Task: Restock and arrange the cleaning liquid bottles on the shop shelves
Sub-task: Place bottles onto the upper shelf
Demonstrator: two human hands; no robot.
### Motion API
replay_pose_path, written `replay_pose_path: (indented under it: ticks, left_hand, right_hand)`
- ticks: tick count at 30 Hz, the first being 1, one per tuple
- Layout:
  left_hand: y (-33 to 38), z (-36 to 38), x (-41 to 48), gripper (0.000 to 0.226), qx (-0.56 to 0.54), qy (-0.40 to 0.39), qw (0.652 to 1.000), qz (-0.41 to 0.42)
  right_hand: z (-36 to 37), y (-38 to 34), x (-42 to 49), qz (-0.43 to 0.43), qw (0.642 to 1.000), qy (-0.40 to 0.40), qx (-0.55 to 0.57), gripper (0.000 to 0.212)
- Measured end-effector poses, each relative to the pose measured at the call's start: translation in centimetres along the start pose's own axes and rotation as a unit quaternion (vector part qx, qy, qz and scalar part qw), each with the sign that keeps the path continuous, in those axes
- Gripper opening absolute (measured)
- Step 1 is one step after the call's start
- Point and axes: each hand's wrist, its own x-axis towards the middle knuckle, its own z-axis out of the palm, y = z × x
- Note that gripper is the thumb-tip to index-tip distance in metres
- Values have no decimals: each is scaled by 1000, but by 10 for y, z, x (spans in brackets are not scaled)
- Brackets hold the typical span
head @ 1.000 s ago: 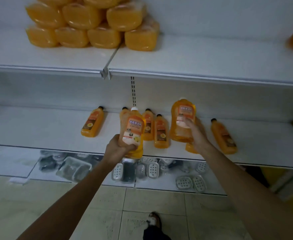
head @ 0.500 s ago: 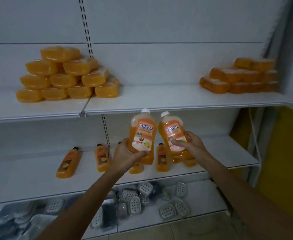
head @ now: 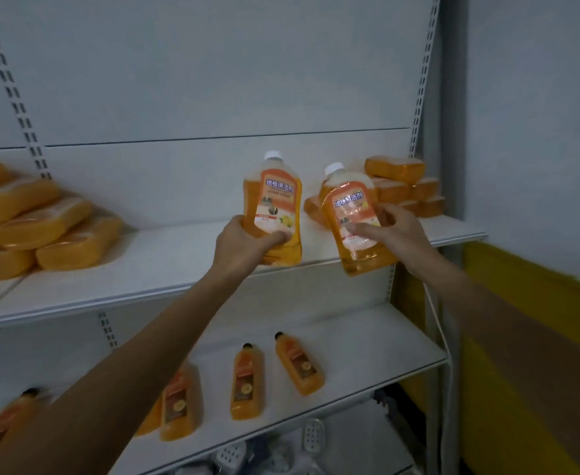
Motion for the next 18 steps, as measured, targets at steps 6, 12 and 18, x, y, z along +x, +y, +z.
replay_pose_path:
  ticks: [6, 12, 18]
  left_hand:
    - [35, 107, 90, 82, -54, 17, 998, 26]
    - [64, 187, 174, 79, -85, 2, 996, -14]
    - [59, 232, 217, 100, 24, -26, 999, -10]
  right_hand:
    - [-90, 5, 103, -49, 997, 40, -42, 63]
    - [-148, 4, 199, -51, 995, 60, -54, 54]
    - [-163, 10, 271, 21, 998, -7, -52, 49]
